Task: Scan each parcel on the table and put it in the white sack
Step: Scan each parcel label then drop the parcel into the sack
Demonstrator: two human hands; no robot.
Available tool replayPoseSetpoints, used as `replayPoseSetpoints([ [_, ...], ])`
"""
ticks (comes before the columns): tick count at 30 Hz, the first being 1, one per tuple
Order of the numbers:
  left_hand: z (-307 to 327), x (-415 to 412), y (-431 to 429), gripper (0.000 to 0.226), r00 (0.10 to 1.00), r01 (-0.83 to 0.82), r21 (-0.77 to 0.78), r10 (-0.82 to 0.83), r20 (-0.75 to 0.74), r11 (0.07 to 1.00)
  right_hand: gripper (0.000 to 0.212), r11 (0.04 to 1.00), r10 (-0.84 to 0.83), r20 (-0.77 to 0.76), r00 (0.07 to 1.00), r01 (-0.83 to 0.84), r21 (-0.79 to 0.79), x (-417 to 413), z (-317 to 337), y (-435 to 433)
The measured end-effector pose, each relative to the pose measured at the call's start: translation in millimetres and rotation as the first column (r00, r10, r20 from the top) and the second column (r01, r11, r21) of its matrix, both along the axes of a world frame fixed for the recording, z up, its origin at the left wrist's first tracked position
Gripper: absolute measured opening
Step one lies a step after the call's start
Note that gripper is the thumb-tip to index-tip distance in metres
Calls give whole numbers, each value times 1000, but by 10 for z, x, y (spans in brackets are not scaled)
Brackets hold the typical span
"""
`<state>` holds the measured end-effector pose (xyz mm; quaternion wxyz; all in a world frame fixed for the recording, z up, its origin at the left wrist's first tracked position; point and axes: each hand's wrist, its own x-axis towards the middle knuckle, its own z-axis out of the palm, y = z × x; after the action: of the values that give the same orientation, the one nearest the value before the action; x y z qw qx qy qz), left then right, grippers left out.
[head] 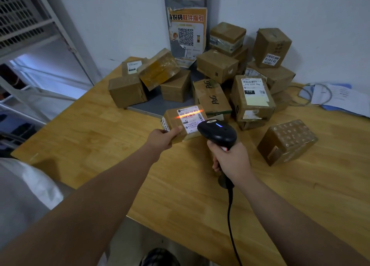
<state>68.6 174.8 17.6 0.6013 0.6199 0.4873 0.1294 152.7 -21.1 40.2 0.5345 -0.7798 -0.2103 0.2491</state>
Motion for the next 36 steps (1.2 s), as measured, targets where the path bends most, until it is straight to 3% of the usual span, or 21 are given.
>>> replayPoseSetpoints([
  [14,39,41,-4,62,999,15,3,-15,53,1000,33,997,-26,-46,999,29,67,-53,34,-20],
  [19,7,-271,124,76,995,-39,-22,41,95,999,38,996,12,-100,995,-3,88,-268,17,174],
  [24,-59,-1094,345,71,982,-168,-13,168,80,986,37,987,127,-167,978,-107,123,-745,-53,602],
  [27,-85,-1752,499,69,963,-259,68,253,92,963,33,968,228,-195,954,-201,149,-1160,-113,887],
  [32,-53,-2901,603,44,888,-457,233,425,173,859,37,933,357,-215,909,-335,133,-1963,-227,1298],
  [36,-150,-3762,593,36,827,-562,269,533,180,782,22,888,452,-190,871,-420,188,-2641,-337,1587],
])
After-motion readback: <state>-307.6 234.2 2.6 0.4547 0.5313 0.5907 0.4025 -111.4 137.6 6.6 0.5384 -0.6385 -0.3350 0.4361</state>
